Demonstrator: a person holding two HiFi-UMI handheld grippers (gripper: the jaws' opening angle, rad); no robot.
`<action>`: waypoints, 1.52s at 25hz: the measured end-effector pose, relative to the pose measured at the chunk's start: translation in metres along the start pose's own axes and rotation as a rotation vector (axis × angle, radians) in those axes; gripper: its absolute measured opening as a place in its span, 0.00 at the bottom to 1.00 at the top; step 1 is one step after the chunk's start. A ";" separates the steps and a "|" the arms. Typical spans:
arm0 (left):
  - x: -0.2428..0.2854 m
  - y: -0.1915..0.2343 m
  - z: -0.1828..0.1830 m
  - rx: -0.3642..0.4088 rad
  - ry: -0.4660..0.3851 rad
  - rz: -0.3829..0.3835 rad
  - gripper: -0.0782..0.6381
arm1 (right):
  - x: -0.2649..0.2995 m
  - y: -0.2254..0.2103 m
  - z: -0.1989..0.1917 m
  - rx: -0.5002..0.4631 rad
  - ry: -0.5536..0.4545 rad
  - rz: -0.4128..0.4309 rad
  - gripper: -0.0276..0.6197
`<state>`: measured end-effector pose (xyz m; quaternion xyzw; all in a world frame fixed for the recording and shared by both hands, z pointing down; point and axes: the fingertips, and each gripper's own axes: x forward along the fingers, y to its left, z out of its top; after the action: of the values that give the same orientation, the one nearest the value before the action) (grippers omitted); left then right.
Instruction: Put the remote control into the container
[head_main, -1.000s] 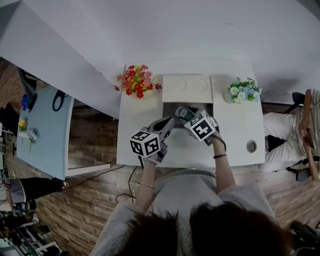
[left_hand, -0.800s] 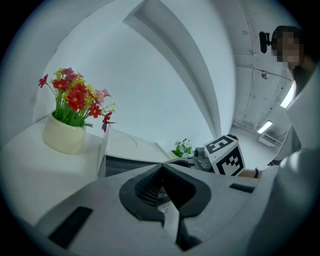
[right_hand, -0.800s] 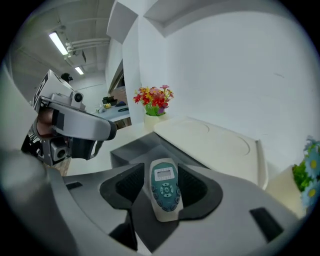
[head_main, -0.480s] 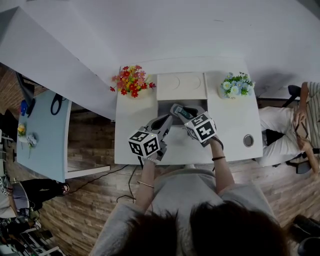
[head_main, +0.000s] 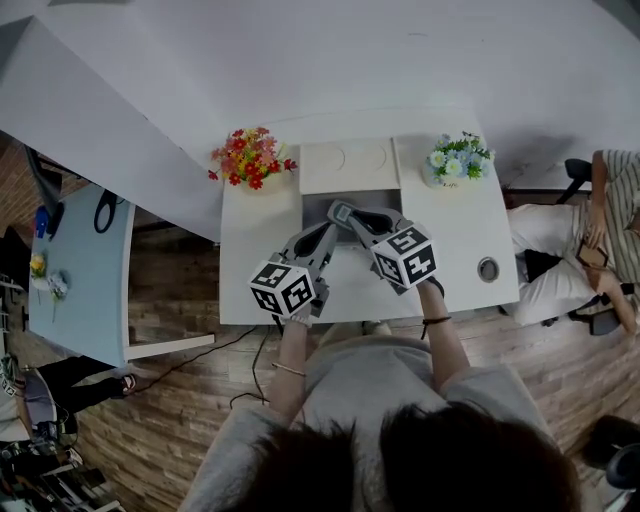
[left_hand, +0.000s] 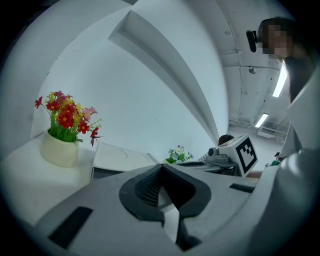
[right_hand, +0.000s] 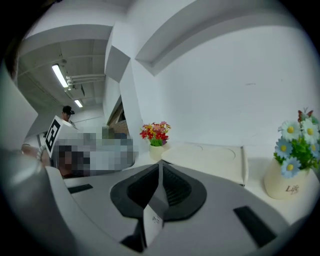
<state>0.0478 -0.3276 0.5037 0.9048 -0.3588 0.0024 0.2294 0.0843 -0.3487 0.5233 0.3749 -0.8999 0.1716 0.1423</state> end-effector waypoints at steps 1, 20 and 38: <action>-0.001 -0.003 0.001 0.005 -0.008 -0.004 0.11 | -0.004 0.002 0.004 0.005 -0.019 0.005 0.08; -0.022 -0.080 0.014 0.256 -0.051 -0.093 0.11 | -0.081 0.038 0.047 -0.049 -0.262 -0.022 0.04; -0.024 -0.089 0.016 0.278 -0.046 -0.102 0.11 | -0.094 0.041 0.054 -0.045 -0.314 -0.013 0.04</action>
<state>0.0853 -0.2628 0.4483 0.9448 -0.3135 0.0199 0.0934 0.1112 -0.2853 0.4298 0.3997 -0.9122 0.0897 0.0094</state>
